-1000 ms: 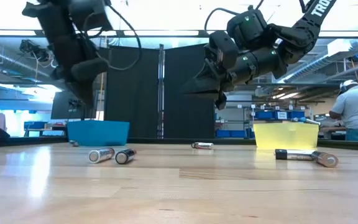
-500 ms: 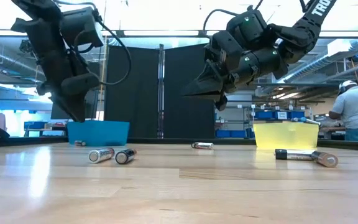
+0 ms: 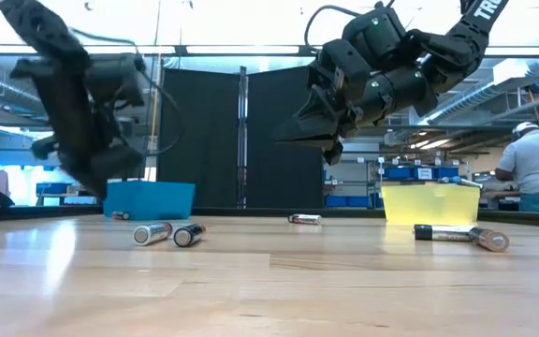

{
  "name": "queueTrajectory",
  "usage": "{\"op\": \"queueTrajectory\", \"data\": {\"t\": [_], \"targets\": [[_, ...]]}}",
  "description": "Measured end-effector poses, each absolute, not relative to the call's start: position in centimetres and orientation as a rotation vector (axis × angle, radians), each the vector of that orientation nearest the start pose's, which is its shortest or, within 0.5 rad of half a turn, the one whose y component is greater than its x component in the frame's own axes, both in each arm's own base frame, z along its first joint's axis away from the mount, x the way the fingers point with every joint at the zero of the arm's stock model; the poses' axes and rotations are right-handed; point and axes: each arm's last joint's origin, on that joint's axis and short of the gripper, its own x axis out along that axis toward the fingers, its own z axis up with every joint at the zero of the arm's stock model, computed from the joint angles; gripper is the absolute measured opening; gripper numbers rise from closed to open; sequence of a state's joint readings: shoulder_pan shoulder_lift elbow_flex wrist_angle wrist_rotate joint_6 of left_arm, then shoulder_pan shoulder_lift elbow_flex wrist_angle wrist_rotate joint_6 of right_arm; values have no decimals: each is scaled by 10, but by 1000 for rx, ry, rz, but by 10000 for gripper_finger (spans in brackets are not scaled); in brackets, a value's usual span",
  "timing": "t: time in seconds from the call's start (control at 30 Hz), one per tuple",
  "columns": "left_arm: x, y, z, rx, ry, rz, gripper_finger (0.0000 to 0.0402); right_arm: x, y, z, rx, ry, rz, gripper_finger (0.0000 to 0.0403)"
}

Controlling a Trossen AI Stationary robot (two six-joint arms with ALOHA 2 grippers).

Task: Sort batteries
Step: Put the bottom black orange battery into the yellow bin

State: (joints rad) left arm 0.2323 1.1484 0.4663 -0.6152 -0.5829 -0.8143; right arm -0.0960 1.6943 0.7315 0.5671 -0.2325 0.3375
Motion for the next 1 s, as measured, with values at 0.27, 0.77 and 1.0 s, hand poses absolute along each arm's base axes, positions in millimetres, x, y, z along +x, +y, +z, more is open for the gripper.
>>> {"op": "queueTrajectory", "data": {"t": [0.27, 0.77, 1.0], "targets": [[146, 76, 126, -452, 766, 1264, 8, 329, -25, 162, 396, 410, 66, 16], [137, 92, 117, -385, 745, 1240, 8, 330, -25, 163, 394, 393, 68, 14], [140, 92, 114, -353, 722, 1148, 8, 330, -25, 163, 393, 389, 69, 21]]}}
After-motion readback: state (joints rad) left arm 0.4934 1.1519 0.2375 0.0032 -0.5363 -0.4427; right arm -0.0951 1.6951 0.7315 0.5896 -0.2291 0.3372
